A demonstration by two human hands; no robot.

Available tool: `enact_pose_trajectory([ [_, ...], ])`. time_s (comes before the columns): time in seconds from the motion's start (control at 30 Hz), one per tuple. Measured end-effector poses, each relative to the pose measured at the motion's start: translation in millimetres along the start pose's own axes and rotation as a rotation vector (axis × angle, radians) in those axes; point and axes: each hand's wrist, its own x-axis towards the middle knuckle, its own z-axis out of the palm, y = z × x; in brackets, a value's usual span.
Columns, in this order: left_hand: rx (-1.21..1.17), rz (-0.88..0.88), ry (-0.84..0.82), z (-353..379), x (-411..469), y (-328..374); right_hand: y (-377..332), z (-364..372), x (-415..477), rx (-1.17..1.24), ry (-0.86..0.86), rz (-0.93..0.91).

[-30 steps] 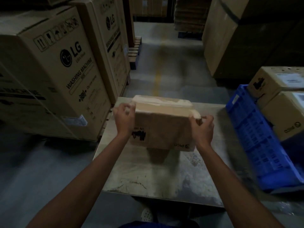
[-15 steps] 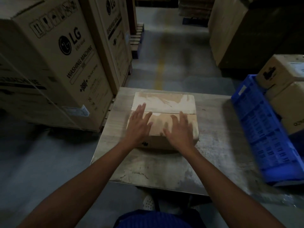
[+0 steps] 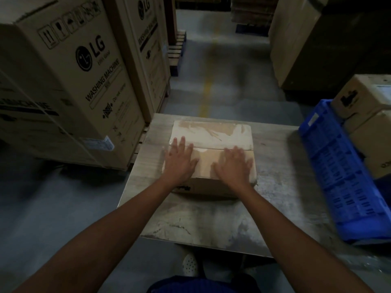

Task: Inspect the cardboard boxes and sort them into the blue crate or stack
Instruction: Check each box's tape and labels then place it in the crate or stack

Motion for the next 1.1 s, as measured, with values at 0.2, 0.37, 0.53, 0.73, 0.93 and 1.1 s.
enact_pose_trajectory([
  [0.2, -0.269, -0.25, 0.0, -16.5, 8.4, 15.5, 37.3, -26.1, -0.6, 0.618, 0.105, 0.383],
  [0.37, -0.404, -0.269, 0.045, -25.9, 17.8, 29.9, 49.2, -59.0, -3.7, 0.696, 0.209, 0.447],
  [0.53, -0.651, -0.266, -0.056, -27.0, 22.3, 48.8, 37.7, -119.6, -7.2, 0.623, 0.343, 0.366],
  [0.73, -1.125, -0.176, -0.25, -66.1, 18.2, 85.2, 0.2, -155.3, -23.7, 0.351, 0.377, 0.114],
  [0.93, -1.408, -0.102, -0.004, -120.8, 25.5, 89.1, -8.4, -143.9, -24.0, 0.267, 0.356, 0.034],
  [1.1, -1.405, -0.144, 0.025, -133.2, 23.3, 66.5, -8.4, -132.7, -20.9, 0.573, 0.197, 0.169],
])
